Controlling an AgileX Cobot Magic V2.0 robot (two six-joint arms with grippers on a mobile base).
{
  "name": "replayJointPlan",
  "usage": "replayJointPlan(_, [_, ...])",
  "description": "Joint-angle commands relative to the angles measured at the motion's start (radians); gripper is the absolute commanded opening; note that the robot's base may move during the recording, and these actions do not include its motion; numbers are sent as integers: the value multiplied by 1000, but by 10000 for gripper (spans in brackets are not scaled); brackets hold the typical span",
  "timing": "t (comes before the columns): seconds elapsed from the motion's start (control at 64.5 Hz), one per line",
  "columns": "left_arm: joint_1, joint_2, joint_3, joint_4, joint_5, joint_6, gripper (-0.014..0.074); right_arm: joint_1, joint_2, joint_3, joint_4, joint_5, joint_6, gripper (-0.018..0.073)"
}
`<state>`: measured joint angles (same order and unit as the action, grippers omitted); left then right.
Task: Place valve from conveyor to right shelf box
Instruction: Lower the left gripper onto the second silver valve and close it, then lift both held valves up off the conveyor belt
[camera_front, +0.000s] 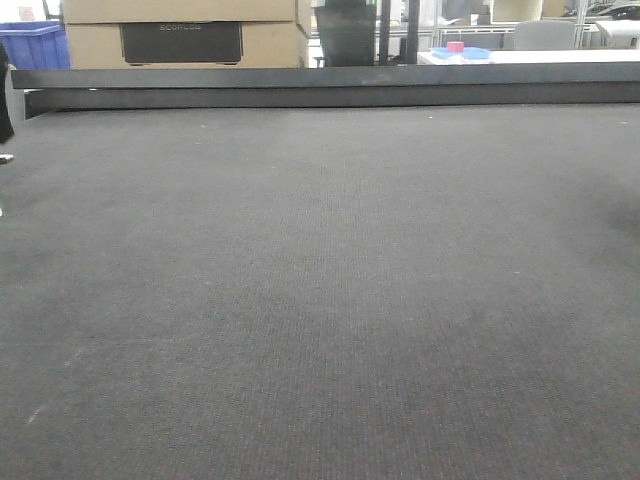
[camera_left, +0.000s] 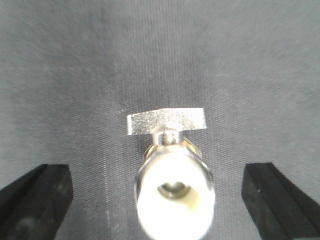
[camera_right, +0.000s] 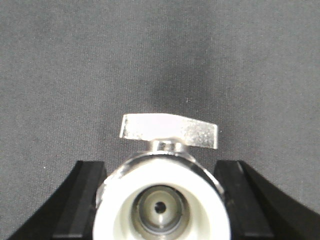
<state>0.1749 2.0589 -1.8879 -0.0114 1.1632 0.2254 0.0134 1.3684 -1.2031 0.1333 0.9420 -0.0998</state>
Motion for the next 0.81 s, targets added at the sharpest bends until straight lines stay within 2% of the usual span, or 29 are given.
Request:
replayJointPlan(0.0, [3, 18, -12, -10, -1, 3, 589, 0, -18, -2, 5, -37, -6, -154])
replayJointPlan(0.279, [3, 45, -9, -10, -1, 3, 587, 0, -18, -2, 5, -60, -6, -154])
replayJointPlan(0.403, [3, 50, -9, -10, -4, 3, 530, 0, -18, -2, 5, -61, -6, -154])
replayJointPlan(0.527, [3, 52, -9, -10, -7, 3, 354, 0, -18, -2, 5, -66, -6, -154])
replayJointPlan(0.713, [3, 48, -9, -17, 4, 3, -90, 0, -18, -2, 5, -79, -6, -154])
replayJointPlan(0.791, [1, 34, -9, -43, 31, 3, -111, 0, -18, -2, 5, -83, -6, -154])
